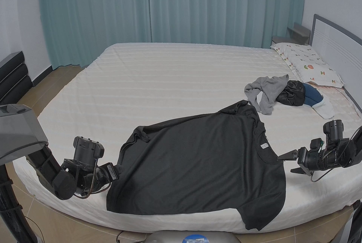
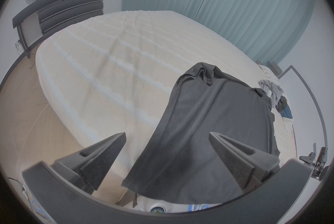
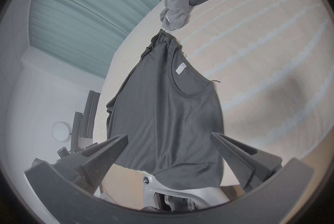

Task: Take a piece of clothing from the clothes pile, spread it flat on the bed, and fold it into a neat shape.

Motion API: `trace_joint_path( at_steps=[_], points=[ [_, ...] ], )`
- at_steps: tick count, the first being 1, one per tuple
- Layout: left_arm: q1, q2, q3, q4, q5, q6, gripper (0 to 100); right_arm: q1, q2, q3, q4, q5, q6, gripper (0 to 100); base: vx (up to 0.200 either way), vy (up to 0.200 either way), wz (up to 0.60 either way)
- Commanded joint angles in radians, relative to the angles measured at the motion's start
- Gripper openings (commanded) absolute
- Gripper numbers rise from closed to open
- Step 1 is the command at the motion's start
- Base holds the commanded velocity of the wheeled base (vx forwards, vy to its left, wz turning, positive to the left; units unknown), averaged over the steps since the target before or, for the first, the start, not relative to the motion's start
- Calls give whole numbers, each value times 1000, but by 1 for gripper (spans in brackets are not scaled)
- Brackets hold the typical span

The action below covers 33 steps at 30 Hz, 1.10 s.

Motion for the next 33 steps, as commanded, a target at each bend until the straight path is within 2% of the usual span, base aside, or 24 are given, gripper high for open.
trace_joint_path(
  at_steps=[1,9,13,19,23,26,28,33],
  points=[
    [1,3,-4,-2,-1,-2,100,1,11,-1,-1,10,10,100,0,0,0],
    [1,-15,-64,2,-1,-67,100,10,13,3,-1,14,16,100,0,0,0],
    [-3,-9,-153,16,1,-61,100,24,13,10,-3,14,16,100,0,0,0],
    [-12,128,-377,110,4,-50,100,38,14,24,-4,12,14,100,0,0,0],
    [-18,227,-498,157,13,15,100,38,16,24,-4,14,14,100,0,0,0],
    [-24,289,-562,160,50,82,100,38,28,26,-4,14,16,100,0,0,0],
    [-39,324,-605,162,79,97,100,38,39,21,-4,14,14,100,0,0,0],
    [-59,384,-667,163,83,122,100,38,47,26,-20,10,14,100,0,0,0]
  ],
)
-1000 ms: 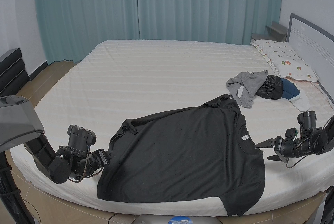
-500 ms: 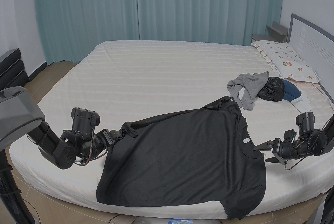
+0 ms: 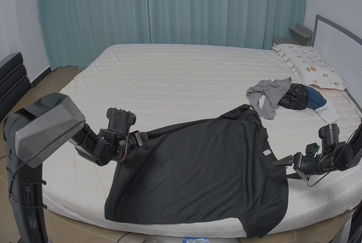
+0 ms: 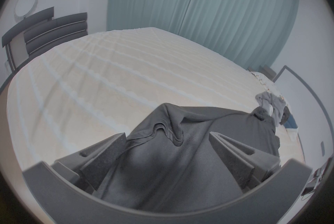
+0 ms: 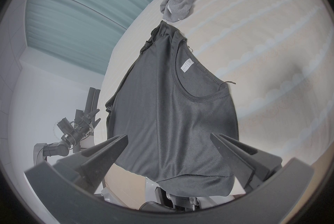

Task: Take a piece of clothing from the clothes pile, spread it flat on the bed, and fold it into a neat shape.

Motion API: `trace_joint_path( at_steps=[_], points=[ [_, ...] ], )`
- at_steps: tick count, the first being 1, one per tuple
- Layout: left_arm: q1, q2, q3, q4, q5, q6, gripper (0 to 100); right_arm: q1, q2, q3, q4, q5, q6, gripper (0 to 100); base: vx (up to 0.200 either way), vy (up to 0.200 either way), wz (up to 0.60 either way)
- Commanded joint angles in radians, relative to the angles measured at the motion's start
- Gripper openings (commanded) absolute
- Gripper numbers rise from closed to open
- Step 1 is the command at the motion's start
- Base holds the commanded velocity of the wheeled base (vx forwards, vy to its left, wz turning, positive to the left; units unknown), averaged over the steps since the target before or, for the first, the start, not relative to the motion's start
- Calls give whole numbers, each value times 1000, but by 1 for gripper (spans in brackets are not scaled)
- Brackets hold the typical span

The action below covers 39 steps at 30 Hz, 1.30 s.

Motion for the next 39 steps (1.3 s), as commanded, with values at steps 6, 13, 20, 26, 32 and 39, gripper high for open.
trace_joint_path(
  at_steps=[6,13,20,26,32,39],
  points=[
    [-11,186,-173,28,52,47,100,0,16,8,-14,-2,0,100,0,0,0],
    [23,274,-331,102,112,47,100,0,16,8,-14,-2,-2,100,0,0,0],
    [95,303,-442,131,122,141,100,2,18,3,-14,-2,0,100,0,0,0],
    [157,363,-621,122,125,223,100,20,18,-1,-14,-2,0,100,0,0,0],
    [180,424,-782,119,127,210,100,19,38,-3,-16,-3,0,100,0,0,0],
    [195,424,-779,143,127,104,100,17,39,-3,-16,-3,0,100,0,0,0]
  ],
)
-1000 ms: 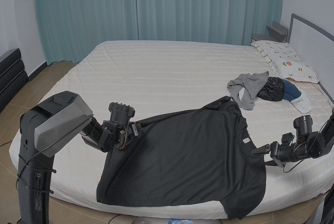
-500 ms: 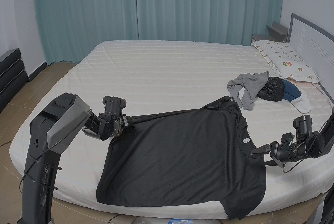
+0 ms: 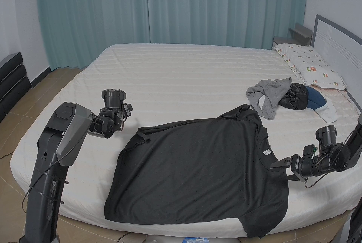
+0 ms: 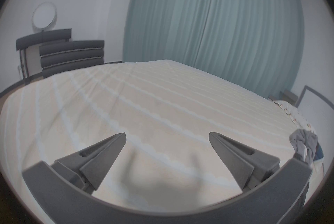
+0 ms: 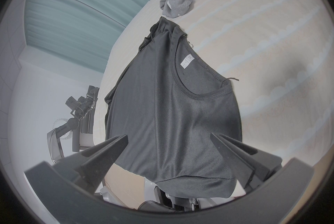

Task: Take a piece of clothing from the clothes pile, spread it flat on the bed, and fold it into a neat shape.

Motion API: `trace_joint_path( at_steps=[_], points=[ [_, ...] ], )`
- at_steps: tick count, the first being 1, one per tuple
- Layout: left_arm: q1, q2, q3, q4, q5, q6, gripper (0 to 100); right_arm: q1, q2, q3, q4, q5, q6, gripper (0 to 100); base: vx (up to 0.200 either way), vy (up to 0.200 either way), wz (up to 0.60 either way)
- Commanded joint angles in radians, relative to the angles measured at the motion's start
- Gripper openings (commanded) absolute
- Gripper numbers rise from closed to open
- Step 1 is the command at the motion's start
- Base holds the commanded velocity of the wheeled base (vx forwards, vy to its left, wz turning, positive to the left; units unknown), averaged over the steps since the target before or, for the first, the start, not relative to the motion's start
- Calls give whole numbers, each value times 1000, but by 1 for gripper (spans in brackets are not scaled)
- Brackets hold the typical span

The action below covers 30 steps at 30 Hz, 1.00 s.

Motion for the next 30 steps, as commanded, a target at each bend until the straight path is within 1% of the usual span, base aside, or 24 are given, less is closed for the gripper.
trace_joint_path(
  at_steps=[1,6,11,16,17,18,20,24,27,30],
  points=[
    [9,1,27,34,-8,-60,100,-1,8,1,0,2,0,100,0,0,0],
    [-16,-33,69,69,-14,-96,100,-2,8,1,0,2,0,100,0,0,0],
    [-89,-151,251,66,-20,-96,100,-2,8,0,0,2,0,100,0,0,0],
    [-157,-192,343,77,-21,-85,100,2,13,4,0,3,-1,100,0,0,0],
    [-163,-192,349,82,-21,-77,100,2,13,4,0,3,-1,100,0,0,0],
    [-172,-188,353,101,-21,-46,100,4,13,4,0,3,-1,100,0,0,0],
    [-181,-181,353,118,-20,-14,100,4,13,4,0,3,-1,100,0,0,0],
    [-192,-158,346,123,-17,-5,100,4,13,4,0,3,-1,100,0,0,0],
    [-180,-120,316,187,-15,26,100,4,15,1,0,3,-1,100,0,0,0],
    [-166,-99,285,213,-14,26,100,4,16,1,0,3,-1,100,0,0,0]
  ],
)
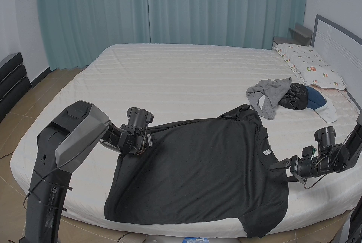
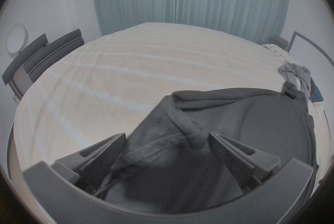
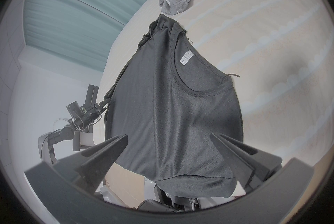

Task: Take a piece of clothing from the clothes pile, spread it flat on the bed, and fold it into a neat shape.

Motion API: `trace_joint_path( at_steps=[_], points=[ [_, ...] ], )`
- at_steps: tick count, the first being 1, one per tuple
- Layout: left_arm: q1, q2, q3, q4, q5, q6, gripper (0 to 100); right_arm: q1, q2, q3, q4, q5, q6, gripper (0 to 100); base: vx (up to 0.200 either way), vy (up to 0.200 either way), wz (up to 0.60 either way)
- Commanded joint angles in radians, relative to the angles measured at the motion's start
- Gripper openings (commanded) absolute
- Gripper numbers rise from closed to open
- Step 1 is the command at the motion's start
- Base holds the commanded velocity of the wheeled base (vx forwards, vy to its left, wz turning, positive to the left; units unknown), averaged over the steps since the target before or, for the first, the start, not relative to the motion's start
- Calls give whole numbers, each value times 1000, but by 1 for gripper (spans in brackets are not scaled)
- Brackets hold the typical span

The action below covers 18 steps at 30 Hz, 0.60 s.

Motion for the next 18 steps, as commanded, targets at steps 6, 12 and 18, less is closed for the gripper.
trace_joint_path(
  at_steps=[6,12,18],
  points=[
    [108,84,-111,16,18,47,100,0,14,-3,0,-1,-2,100,0,0,0],
    [204,143,-278,11,79,91,100,-1,15,-6,0,-1,-2,100,0,0,0],
    [242,180,-436,11,81,79,100,-1,15,-6,0,-1,-2,100,0,0,0]
  ],
)
